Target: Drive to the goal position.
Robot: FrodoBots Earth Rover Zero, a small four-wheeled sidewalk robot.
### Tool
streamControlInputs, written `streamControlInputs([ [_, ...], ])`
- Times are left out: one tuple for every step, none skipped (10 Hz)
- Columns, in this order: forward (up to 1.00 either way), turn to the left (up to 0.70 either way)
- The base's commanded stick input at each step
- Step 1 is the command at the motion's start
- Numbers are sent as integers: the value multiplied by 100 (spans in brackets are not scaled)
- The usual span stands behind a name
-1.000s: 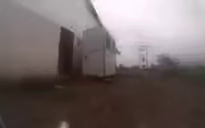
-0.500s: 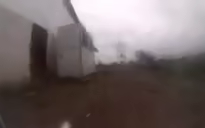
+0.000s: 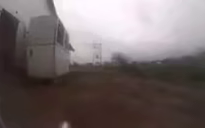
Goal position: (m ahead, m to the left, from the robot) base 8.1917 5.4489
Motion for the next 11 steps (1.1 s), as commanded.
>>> streamControlInputs([
  [70, 0],
  [70, 0],
  [70, 0],
  [70, 0],
  [70, 0],
  [70, 19],
  [70, 35],
  [70, 35],
  [70, 35],
  [70, 35],
  [70, 35],
])
